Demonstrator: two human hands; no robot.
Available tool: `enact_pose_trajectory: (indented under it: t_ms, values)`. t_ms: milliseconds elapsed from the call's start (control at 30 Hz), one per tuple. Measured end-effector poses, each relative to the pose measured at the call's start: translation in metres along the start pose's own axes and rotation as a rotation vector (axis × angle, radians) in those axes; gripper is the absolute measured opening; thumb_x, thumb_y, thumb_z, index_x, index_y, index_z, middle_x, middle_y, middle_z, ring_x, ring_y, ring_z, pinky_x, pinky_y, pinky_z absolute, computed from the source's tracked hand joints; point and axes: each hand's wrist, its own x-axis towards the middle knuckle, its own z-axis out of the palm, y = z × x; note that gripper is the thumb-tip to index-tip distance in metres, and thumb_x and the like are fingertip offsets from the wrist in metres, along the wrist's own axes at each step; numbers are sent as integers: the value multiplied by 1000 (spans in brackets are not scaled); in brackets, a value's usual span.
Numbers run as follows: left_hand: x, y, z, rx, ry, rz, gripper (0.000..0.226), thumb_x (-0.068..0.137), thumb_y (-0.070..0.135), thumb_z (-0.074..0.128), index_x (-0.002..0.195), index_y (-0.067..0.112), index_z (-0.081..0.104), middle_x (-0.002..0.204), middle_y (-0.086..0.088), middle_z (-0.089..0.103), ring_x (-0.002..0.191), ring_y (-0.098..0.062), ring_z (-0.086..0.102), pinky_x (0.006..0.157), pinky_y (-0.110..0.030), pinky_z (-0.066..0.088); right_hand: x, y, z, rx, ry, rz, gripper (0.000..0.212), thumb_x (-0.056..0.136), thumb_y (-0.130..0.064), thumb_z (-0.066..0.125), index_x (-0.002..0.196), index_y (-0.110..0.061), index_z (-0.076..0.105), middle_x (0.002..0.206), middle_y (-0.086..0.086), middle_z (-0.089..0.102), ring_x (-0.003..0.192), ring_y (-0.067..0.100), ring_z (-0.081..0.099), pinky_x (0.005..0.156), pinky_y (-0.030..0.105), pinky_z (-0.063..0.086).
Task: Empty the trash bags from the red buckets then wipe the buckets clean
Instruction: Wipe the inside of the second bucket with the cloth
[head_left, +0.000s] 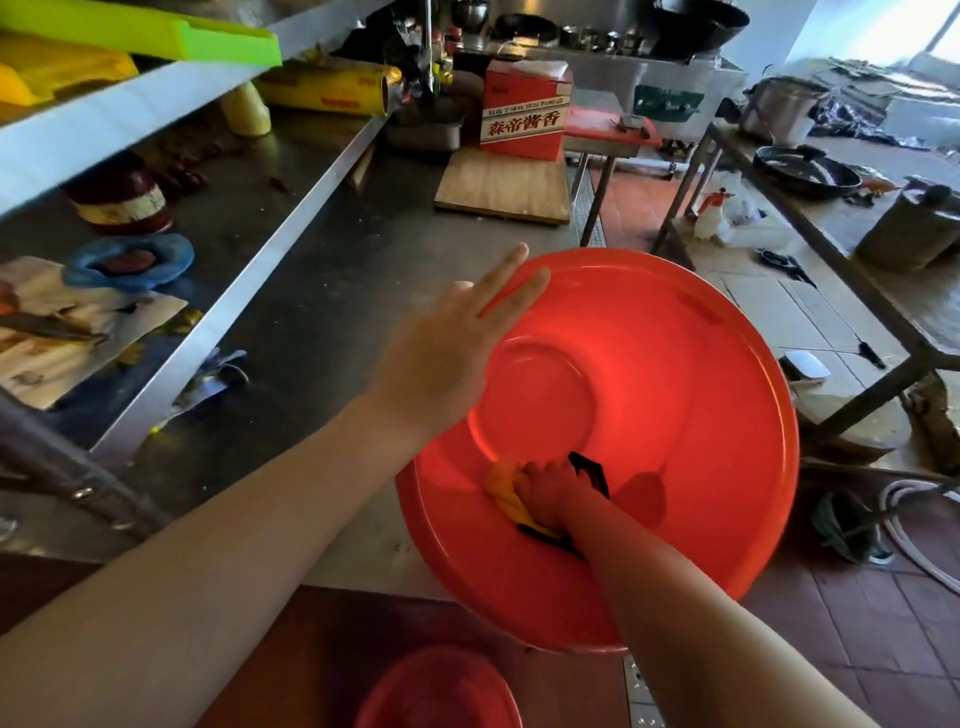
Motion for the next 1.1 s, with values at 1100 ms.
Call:
enact_pose_trajectory:
  t_ms: [1100]
  values:
    - [-7,11,-9,-51,-16,168,67,89,6,40,152,26,36,161,5,27,112,-29,56,59,-26,41,-117,35,19,-34,110,-123,52,101,-54,31,144,-27,38,146,10,41,127,31,48,103,42,39]
